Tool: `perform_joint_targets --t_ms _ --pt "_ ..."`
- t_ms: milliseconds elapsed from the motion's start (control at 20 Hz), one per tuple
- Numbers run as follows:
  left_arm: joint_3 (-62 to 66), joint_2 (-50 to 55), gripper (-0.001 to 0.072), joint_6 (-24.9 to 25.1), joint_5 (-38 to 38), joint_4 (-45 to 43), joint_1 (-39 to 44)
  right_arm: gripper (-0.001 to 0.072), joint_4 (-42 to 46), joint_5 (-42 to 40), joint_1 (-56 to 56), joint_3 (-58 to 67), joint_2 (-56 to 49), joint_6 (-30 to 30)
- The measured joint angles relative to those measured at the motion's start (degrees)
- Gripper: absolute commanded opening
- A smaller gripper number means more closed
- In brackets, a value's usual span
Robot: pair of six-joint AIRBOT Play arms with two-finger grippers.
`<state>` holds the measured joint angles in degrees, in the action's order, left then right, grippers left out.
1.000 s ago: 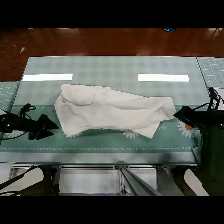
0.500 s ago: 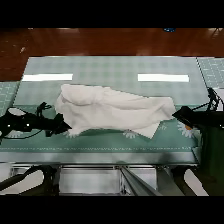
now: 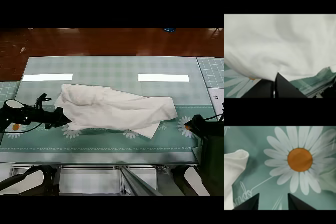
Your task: Fold the shirts.
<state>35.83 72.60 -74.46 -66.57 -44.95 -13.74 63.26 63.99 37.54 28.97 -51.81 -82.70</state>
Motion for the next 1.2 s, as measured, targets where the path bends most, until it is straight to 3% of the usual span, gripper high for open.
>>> perform_joint_targets --t_ms 450,700,750,800,900,1200 --pt "1.05 0.0 0.002 0.31 -0.9 0.39 -0.11 0.0418 -17.18 -3.48 0.57 0.02 -14.49 12.55" --pt "1.07 0.0 0.002 0.31 -0.94 0.44 -0.11 0.0418 -21.22 -5.53 -4.74 5.57 -22.88 13.84" --pt "1.07 0.0 0.002 0.31 -0.94 0.44 -0.11 0.0399 -21.42 -6.08 -5.81 6.75 -24.17 13.62" --pt "1.09 0.0 0.002 0.31 -0.96 0.44 -0.11 0.0308 -21.53 -6.91 -6.91 7.87 -25.33 13.4" --pt "1.07 0.0 0.002 0.31 -0.94 0.44 -0.11 0.0024 -21.05 -8.63 -9.03 9.97 -27.47 12.9" --pt "7.04 -0.17 0.002 0.63 -0.96 3.02 -0.37 0.0022 -20.41 -3.93 -12.04 19.61 -28.26 13.6"
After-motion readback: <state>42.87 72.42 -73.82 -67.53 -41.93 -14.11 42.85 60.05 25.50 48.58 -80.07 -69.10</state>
